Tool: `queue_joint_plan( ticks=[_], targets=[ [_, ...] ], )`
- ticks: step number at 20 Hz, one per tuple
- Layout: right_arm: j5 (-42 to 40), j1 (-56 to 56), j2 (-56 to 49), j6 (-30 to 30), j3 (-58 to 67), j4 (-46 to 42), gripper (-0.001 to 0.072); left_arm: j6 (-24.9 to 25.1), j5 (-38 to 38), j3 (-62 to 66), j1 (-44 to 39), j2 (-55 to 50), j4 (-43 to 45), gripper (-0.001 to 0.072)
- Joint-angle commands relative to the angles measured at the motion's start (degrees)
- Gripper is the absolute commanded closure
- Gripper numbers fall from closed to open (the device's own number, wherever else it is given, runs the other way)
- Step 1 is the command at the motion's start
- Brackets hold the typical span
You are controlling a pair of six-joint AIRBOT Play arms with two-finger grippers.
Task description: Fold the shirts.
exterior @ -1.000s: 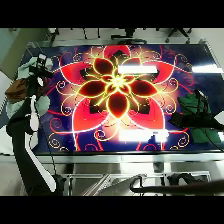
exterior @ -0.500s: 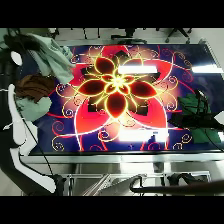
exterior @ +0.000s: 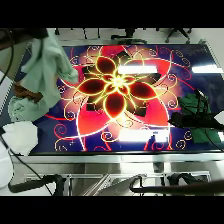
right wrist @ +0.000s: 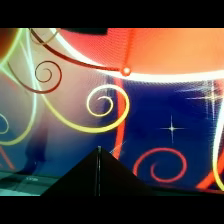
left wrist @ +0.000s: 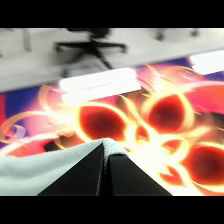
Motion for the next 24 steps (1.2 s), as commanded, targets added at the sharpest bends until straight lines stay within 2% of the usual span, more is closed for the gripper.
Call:
queue_joint_plan(
  ticks=[1,5,11,14,15,16,17,20,24],
  targets=[
    [0.0,0.0,0.0,0.0,0.0,0.0,0.0692,-5.4,-8.7,-7.6,-6.0,5.9,-4.7,0.0698],
    [0.0,0.0,0.0,0.0,0.0,0.0,0.0692,-9.5,-14.1,-18.2,-11.4,6.8,-4.7,0.0698],
    [0.0,0.0,0.0,0.0,0.0,0.0,0.0692,-9.9,-1.8,-35.3,-18.9,0.8,-5.1,0.0697],
    [0.0,0.0,-0.1,0.0,0.0,0.0,0.0692,-10.9,-3.1,-33.3,-20.6,-5.3,-5.2,0.0686],
    [0.0,0.0,-0.1,0.0,0.0,0.0,0.0692,-10.9,-5.1,-30.8,-20.9,-6.8,-5.2,0.0420],
    [0.0,0.0,-0.1,0.0,0.0,0.0,0.0693,-11.6,-7.7,-28.2,-20.9,-7.8,-5.2,0.0045],
    [0.0,0.0,-0.1,0.0,0.0,0.0,0.0692,-12.3,-10.5,-25.6,-20.7,-8.1,-5.1,0.0003],
    [0.0,0.0,-0.2,0.0,0.0,0.0,0.0692,-12.3,-17.5,-17.3,-17.6,-6.4,-5.1,0.0004],
    [0.0,0.0,-0.3,0.0,0.0,0.0,0.0692,-12.3,-23.8,-10.5,-10.6,0.9,-5.1,0.0003]
  ],
)
